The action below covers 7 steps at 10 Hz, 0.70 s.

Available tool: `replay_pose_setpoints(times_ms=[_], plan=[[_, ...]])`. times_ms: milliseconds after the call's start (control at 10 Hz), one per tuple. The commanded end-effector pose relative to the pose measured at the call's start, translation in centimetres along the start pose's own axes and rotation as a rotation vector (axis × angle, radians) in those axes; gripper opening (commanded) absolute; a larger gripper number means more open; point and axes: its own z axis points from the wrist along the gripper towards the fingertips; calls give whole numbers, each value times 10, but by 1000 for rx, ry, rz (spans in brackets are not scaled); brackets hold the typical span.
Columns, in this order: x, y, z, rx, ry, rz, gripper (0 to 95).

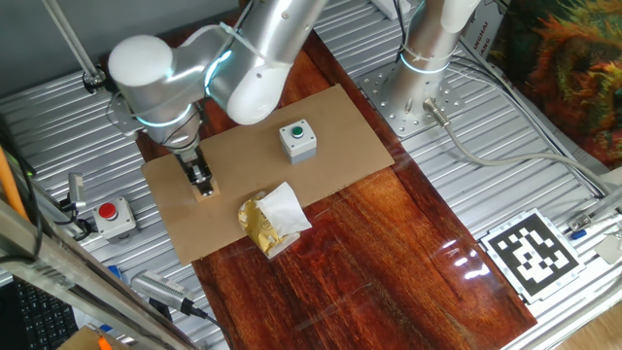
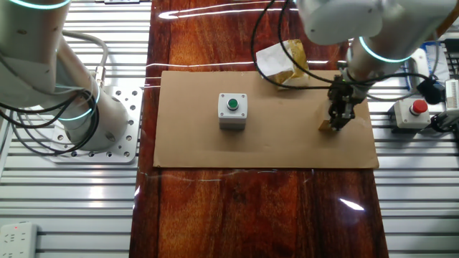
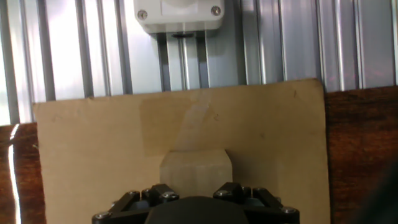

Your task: Hold a small block with the gripper and sweep it from left to right on the table

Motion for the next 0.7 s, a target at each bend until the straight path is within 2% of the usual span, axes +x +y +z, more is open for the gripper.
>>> replay_pose_setpoints(times_ms=[100,200,400,500,600,700], plan=[[14,1,20,8,-10,7,380],[20,0,21,29,-14,-10,380],[33,-2,24,6,-8,-6,380],[42,-3,27,-4,-15,-2,380],[46,-3,28,-42,-16,17,380],[50,-3,29,-39,-12,12,380]])
